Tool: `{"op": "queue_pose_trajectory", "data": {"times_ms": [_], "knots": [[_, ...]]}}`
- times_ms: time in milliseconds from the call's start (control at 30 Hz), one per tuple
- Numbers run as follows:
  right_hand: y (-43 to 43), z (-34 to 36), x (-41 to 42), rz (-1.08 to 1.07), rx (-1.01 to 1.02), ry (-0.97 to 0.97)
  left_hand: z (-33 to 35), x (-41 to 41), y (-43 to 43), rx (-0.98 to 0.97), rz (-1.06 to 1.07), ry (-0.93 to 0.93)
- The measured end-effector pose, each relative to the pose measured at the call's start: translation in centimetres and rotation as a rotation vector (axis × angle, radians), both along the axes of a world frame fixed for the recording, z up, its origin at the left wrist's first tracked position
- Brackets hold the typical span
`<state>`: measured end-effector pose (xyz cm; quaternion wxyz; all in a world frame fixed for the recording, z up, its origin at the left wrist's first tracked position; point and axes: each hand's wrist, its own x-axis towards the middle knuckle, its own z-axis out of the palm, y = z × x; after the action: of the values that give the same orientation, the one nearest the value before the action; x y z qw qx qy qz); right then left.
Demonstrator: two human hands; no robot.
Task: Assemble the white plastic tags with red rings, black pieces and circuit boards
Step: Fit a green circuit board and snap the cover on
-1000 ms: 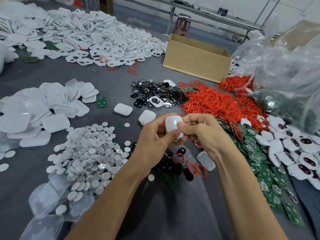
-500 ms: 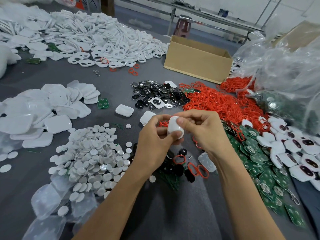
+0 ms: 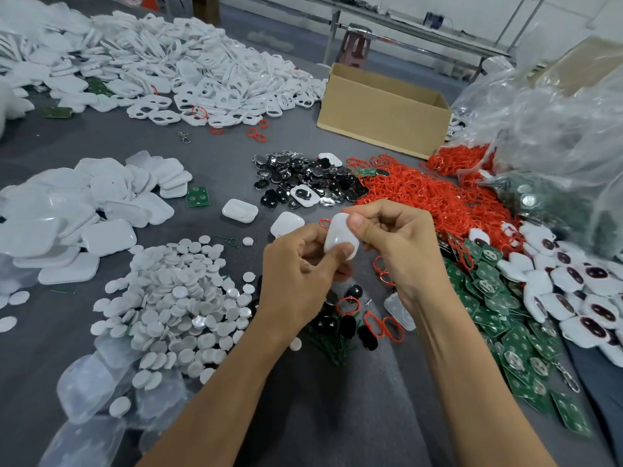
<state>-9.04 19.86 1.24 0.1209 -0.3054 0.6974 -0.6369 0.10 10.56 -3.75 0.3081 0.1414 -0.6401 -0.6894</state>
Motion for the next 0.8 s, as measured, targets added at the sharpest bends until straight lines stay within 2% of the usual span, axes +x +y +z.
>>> {"op": "queue_pose_trajectory", "data": {"times_ms": [100,200,333,533,667,800], "knots": [[-0.1,-0.3,-0.2,0.065,0.040,-0.025,0.2,-0.2,0.0,0.155,-0.010,-0.014],[-0.2,-0.7,-0.3,0.167,0.175,0.011,0.3,-0.4,-0.1,0.330,-0.072,-0.028],[-0.3,-1.2,-0.4,0.190,0.281,0.022,0.5,-0.3,-0.1,0.455,-0.153,-0.015],[-1.3,-1.6,0.3,0.090,0.286,0.065,0.4,-0.5,0.4,0.420,-0.002,0.038],[-1.2,-1.8,0.8,0.120,0.219,0.018,0.3,-0.5,0.3,0.395,0.057,0.034],[-1.3,-1.7,0.8,0.167,0.249,-0.031,0.1,-0.6,0.3,0.409,0.051,0.008]]}}
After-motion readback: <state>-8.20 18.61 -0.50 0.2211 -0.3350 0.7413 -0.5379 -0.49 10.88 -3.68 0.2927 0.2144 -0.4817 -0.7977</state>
